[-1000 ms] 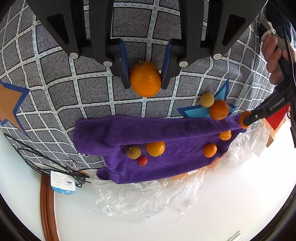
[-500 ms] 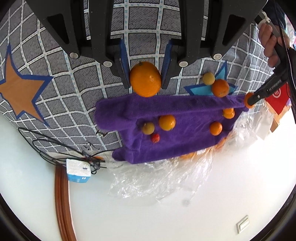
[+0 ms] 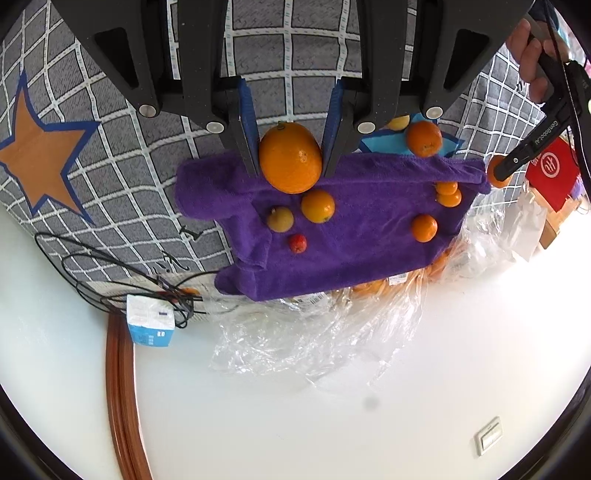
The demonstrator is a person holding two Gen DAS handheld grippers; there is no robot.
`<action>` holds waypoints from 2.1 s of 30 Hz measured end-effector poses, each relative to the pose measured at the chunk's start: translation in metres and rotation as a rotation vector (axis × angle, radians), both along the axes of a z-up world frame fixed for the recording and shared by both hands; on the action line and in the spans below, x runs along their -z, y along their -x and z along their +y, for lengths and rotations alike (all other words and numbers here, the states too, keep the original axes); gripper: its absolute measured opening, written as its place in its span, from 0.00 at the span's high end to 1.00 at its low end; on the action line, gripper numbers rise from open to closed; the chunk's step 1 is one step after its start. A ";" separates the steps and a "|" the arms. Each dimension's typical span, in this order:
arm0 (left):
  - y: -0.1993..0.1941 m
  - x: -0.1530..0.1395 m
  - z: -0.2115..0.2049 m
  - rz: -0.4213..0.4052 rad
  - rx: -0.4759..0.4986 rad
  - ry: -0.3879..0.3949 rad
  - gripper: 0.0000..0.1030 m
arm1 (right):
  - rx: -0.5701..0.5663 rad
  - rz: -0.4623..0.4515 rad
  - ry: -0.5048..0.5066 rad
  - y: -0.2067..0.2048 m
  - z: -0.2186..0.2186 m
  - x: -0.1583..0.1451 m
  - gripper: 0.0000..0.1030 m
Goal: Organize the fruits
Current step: 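Carry the orange in the right tool while the left tool carries its orange over the towel, then open the right tool to drop its orange while the left tool releases its orange onto the towel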
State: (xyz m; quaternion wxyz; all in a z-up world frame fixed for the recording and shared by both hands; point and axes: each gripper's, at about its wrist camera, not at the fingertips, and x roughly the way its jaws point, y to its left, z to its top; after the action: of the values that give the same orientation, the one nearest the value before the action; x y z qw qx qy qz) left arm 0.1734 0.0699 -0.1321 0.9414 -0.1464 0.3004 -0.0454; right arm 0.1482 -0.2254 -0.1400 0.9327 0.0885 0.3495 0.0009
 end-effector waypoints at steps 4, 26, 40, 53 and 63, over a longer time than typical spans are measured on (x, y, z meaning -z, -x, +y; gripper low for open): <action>-0.004 -0.019 0.002 -0.036 0.004 -0.027 0.63 | -0.020 -0.005 0.013 -0.010 0.007 -0.003 0.68; -0.081 -0.032 -0.036 -0.014 0.043 -0.030 0.63 | -0.039 -0.060 0.039 -0.070 0.005 -0.009 0.68; -0.108 0.005 -0.021 0.074 0.036 0.032 0.63 | -0.074 -0.053 0.076 -0.097 0.007 0.008 0.68; -0.115 0.023 -0.034 0.118 0.099 0.006 0.63 | -0.101 -0.002 0.184 -0.115 0.029 0.041 0.68; -0.114 0.024 -0.037 0.109 0.099 0.002 0.63 | -0.108 -0.013 0.182 -0.111 0.030 0.043 0.66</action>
State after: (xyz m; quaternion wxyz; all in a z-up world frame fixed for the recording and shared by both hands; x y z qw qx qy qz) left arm 0.2875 0.0326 -0.1564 0.9201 -0.1343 0.3581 -0.0844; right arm 0.2596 -0.1952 -0.1834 0.9377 -0.0157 0.3466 0.0201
